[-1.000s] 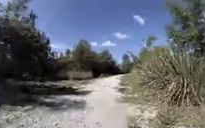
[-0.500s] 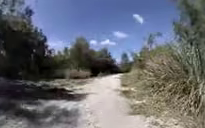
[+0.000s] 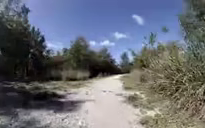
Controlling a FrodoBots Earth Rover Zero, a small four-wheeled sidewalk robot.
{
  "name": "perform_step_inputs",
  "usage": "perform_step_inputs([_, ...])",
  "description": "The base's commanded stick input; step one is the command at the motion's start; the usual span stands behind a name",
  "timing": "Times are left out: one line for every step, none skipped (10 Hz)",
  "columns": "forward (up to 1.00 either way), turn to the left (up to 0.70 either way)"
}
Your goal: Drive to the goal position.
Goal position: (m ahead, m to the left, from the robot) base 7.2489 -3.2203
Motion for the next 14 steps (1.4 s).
perform_step_inputs([0.85, 0.00])
perform_step_inputs([0.85, 0.00])
perform_step_inputs([0.85, 0.00])
perform_step_inputs([0.85, 0.00])
perform_step_inputs([0.85, 0.00])
perform_step_inputs([0.85, 0.00])
perform_step_inputs([0.85, 0.00])
perform_step_inputs([0.85, 0.00])
perform_step_inputs([0.85, 0.00])
perform_step_inputs([0.85, 0.00])
perform_step_inputs([0.85, 0.00])
perform_step_inputs([0.85, 0.00])
perform_step_inputs([0.85, 0.00])
perform_step_inputs([0.85, 0.00])
